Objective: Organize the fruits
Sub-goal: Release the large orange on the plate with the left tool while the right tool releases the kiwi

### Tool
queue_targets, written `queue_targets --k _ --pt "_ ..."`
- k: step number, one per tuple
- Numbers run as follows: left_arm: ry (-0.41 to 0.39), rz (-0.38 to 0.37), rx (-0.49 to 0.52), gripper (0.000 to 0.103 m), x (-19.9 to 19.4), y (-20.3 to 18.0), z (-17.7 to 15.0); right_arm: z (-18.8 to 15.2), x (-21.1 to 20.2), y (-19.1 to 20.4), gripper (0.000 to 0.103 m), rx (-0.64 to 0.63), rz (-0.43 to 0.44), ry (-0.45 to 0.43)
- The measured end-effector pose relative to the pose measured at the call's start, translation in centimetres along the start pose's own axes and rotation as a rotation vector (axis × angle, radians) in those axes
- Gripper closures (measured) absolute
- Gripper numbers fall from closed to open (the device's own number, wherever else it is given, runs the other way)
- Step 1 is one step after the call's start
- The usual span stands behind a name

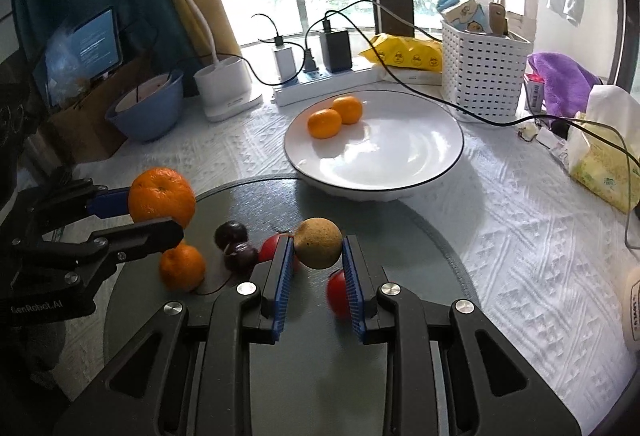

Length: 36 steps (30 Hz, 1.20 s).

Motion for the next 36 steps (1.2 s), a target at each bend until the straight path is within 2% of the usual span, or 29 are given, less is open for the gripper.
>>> queue_targets --k 8,23,36 --pt "-0.01 0.007 0.042 0.059 1.7 -0.6 2.5 1.1 0.3 -2.1 0.076 0.006 -0.014 -0.018" --pt "0.012 0.022 0.057 0.059 5.9 -0.5 6.3 4.4 2.4 -4.6 0.076 -0.021 -0.029 -0.042" --pt "0.078 0.013 0.023 0.059 9.3 0.4 7.1 5.8 4.7 -6.1 0.076 -0.013 -0.036 -0.029"
Point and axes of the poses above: each gripper's, at about its wrist camera, not at the fingertips, and x roughly the way its jaws point, y to its left, z to its top, the point moved 10 cm from there along x, roughly the way its jaws point, and after that the axes turned 3 degrees about -x, right-handed, at the moved point
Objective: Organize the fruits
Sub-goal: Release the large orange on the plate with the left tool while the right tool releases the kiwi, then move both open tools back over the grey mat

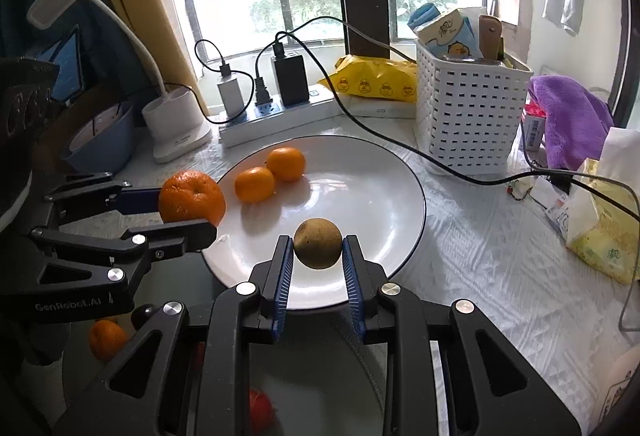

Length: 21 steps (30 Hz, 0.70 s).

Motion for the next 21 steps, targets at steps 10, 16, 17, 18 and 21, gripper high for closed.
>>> queue_targets --k 10,16,17,18,21 --pt "-0.014 -0.013 -0.016 0.057 0.0 0.4 0.2 0.5 0.4 -0.3 0.068 0.002 -0.017 0.003" --pt "-0.052 -0.01 -0.017 0.055 -1.4 0.7 0.8 0.6 -0.2 -0.4 0.068 0.013 -0.03 -0.006" --pt "-0.058 -0.006 -0.018 0.055 -1.7 0.9 0.7 0.6 -0.4 -0.4 0.068 0.013 -0.031 -0.009" --pt "-0.062 -0.003 -0.019 0.055 -1.9 1.0 0.7 0.6 -0.7 -0.4 0.068 0.014 -0.033 -0.012" --pt "-0.076 0.01 -0.032 0.055 -3.0 1.8 0.4 0.4 -1.3 -0.2 0.068 0.014 -0.036 -0.013"
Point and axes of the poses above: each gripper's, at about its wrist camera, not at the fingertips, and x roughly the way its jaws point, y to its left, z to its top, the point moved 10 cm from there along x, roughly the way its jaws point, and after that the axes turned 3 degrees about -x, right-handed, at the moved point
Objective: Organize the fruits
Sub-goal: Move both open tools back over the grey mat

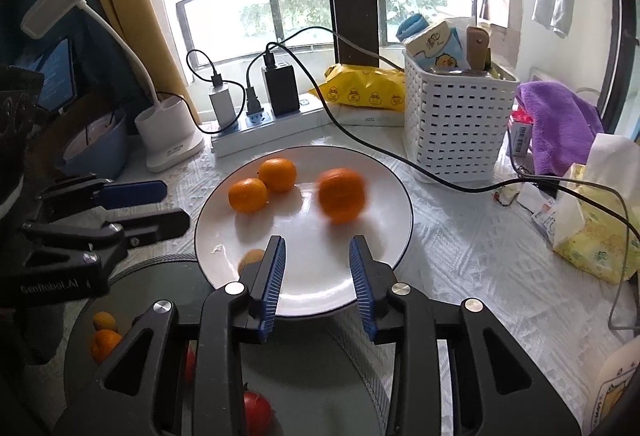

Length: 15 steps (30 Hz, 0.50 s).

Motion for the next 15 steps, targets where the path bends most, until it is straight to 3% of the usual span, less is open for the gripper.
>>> queue_targets --k 15 --pt "-0.014 0.026 -0.032 0.054 -4.0 1.7 -4.1 -3.3 -2.2 2.6 0.068 -0.012 0.016 0.046"
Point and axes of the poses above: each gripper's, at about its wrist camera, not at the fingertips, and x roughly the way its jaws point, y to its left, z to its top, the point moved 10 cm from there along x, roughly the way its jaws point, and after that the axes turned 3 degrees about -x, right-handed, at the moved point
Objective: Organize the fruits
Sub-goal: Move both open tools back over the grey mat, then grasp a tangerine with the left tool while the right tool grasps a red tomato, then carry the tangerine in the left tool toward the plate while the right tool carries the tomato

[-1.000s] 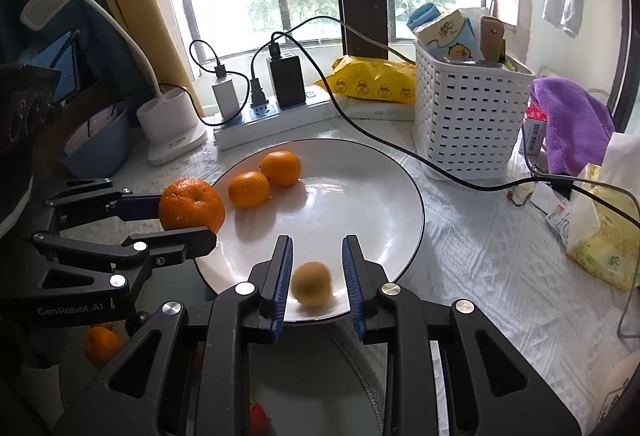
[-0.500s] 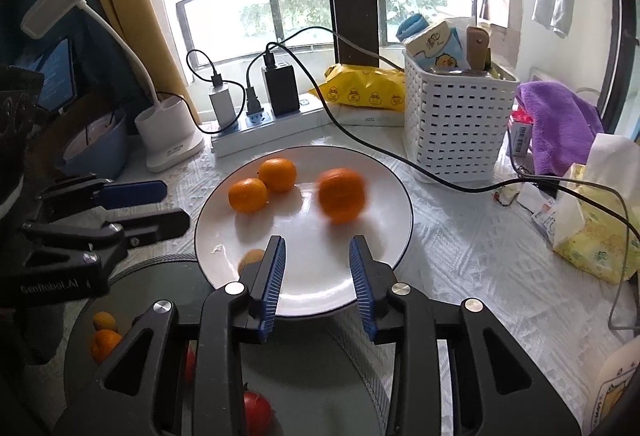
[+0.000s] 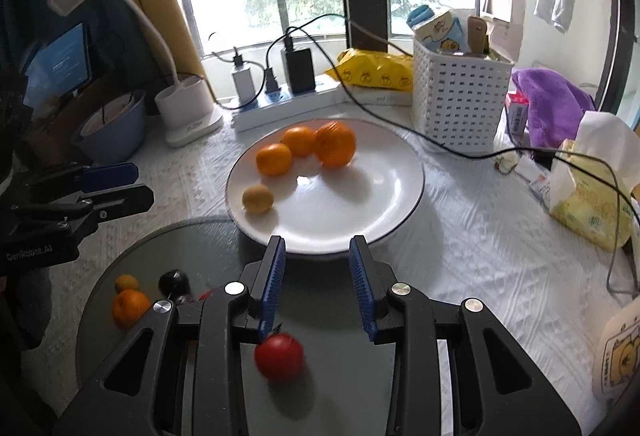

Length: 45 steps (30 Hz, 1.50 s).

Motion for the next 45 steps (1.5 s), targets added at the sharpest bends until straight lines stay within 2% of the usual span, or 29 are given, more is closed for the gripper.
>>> queue_targets --k 10,15,25,27,31,37,39,41,42,45 --pt "0.026 -0.005 -0.02 0.051 -1.6 -0.2 -3.6 -3.1 -0.3 2.0 0.067 -0.005 0.018 0.059" --pt "0.042 -0.013 -0.033 0.051 -2.1 -0.5 -5.4 -4.3 -0.2 2.4 0.056 -0.003 0.018 0.081" --pt "0.053 -0.031 -0.011 0.05 -2.3 -1.7 -7.2 -6.4 0.2 2.2 0.055 0.024 0.008 0.115" --pt "0.05 -0.026 0.017 0.05 -2.1 -2.0 -7.4 -6.6 0.3 2.1 0.055 0.024 0.014 0.107" --pt "0.036 -0.039 0.06 0.05 -1.4 -2.5 -7.6 -6.7 0.3 1.9 0.071 0.018 0.001 0.095" --pt "0.037 -0.031 0.138 0.055 -0.5 -3.2 -8.0 -7.0 -0.3 2.0 0.071 0.025 -0.004 0.089" --pt "0.056 -0.001 0.162 0.055 0.0 -3.1 -8.4 -7.2 -0.5 2.0 0.071 0.029 -0.005 0.088" --pt "0.09 0.018 0.138 0.057 0.7 -2.0 -8.9 -7.2 -0.8 2.0 0.071 0.034 -0.009 0.084" --pt "0.107 0.016 0.116 0.064 0.9 -1.6 -9.2 -7.3 -1.0 2.0 0.071 0.035 -0.01 0.081" --pt "0.099 0.014 0.107 0.065 0.5 -1.0 -9.5 -7.2 -1.5 1.9 0.071 0.035 -0.017 0.071"
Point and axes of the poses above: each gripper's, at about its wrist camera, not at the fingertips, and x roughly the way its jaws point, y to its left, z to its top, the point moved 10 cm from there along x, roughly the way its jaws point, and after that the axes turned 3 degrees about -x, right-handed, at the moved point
